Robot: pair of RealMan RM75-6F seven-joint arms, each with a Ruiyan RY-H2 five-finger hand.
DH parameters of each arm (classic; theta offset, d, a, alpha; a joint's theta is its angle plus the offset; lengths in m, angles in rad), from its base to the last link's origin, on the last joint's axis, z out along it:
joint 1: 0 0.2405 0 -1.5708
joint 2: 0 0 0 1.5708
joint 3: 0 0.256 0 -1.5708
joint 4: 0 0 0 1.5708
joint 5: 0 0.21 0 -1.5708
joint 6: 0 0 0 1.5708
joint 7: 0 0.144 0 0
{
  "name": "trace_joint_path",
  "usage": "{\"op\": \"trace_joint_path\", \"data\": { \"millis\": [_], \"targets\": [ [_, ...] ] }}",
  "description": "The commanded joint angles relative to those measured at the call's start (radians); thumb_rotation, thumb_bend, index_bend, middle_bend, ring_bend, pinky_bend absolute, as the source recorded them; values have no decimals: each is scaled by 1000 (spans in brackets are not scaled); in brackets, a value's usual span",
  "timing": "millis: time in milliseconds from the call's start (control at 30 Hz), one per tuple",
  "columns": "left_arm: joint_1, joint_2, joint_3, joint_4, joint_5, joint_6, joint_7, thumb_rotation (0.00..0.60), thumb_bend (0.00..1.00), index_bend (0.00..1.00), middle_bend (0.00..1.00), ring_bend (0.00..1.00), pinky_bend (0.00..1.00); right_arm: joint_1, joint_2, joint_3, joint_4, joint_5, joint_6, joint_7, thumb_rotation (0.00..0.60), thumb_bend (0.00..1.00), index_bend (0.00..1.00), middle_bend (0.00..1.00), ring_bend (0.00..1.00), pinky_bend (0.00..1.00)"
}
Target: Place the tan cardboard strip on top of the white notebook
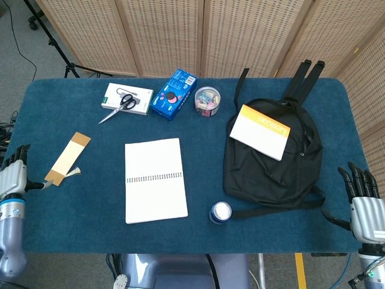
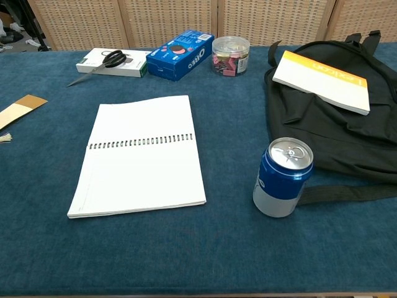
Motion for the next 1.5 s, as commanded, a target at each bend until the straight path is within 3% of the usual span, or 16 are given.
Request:
{"op": "trace_joint_path", "data": {
  "millis": [33, 267, 533, 1067, 1333, 1500],
  "targets": [
    [-138, -150, -68, 144, -205, -4, 165, 600, 0, 127, 0, 0, 0, 1, 2, 0, 0, 2, -3, 5, 600, 156, 70, 0, 0, 0],
    [-234, -296, -94, 327, -340, 25, 309, 600, 0, 236, 0, 0, 0, 0, 12, 2, -2, 6, -3, 27, 600, 156, 70, 0, 0, 0],
    [-276, -377, -134, 445, -423, 47, 407, 600, 0, 358, 0, 0, 0, 1, 20, 5, -2, 15, -7, 47, 600, 156, 70, 0, 0, 0],
    [-258, -380, -218, 535, -501, -58, 433, 600, 0, 361, 0, 0, 0, 2, 22, 4, -3, 17, -10, 48, 600, 156, 69, 0, 0, 0],
    [-253, -379, -227, 564, -520, -85, 450, 600, 0, 362, 0, 0, 0, 3, 19, 2, -3, 15, -11, 44, 600, 156, 70, 0, 0, 0],
    [-253, -382, -232, 577, -523, -96, 451, 600, 0, 436, 0, 0, 0, 3, 19, 1, -4, 15, -12, 46, 600, 156, 70, 0, 0, 0]
  ]
}}
